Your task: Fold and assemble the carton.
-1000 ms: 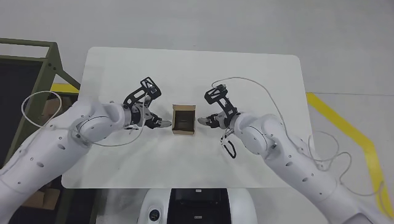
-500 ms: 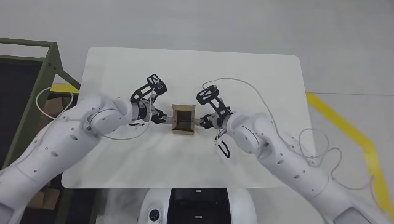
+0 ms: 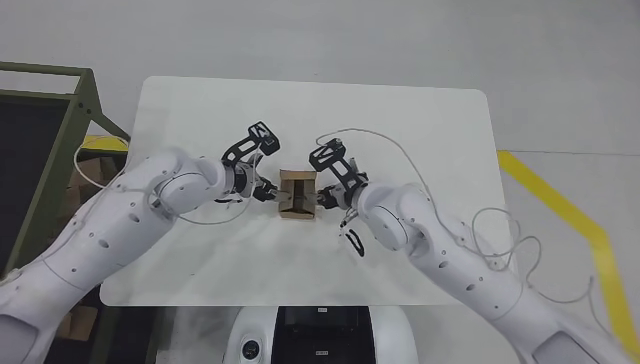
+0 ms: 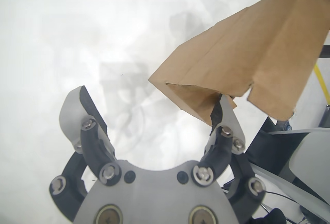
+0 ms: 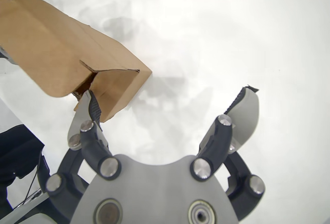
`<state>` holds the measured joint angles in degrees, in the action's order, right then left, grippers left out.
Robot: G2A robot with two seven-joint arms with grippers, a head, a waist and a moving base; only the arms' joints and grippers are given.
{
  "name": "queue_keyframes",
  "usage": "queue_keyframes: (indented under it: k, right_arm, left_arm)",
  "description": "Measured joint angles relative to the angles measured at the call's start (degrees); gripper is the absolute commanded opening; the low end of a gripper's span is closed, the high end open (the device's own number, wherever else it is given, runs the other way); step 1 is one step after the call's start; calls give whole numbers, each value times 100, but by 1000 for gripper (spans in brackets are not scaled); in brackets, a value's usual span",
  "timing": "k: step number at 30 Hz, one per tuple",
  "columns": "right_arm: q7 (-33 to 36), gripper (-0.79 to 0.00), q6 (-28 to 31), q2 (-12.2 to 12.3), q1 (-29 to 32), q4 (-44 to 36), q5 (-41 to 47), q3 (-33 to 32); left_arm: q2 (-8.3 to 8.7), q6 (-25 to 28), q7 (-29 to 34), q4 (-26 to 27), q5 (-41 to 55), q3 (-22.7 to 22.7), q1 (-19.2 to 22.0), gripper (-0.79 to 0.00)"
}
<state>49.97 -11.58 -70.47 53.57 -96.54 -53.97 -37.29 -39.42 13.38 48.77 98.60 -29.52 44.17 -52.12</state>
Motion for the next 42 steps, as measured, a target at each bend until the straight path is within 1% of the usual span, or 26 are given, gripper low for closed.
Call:
queue_keyframes:
  k: [9, 21, 31, 42]
  right_arm:
    - [124, 0, -67, -145, -83, 140, -165, 113]
    - [386, 0, -411, -381, -220, 347, -669, 364]
    - [522, 0, -404, -525, -220, 441, -899, 390]
    - [635, 0, -355, -616, -110, 429, -1169, 315]
  left_arm:
    - [-129, 5, 127, -110, -54, -59, 51, 0]
    - [-270, 58, 342, -206, -102, -95, 92, 0]
    - [-382, 103, 574, -326, -127, -122, 155, 0]
    - [-493, 112, 726, -426, -164, -136, 209, 0]
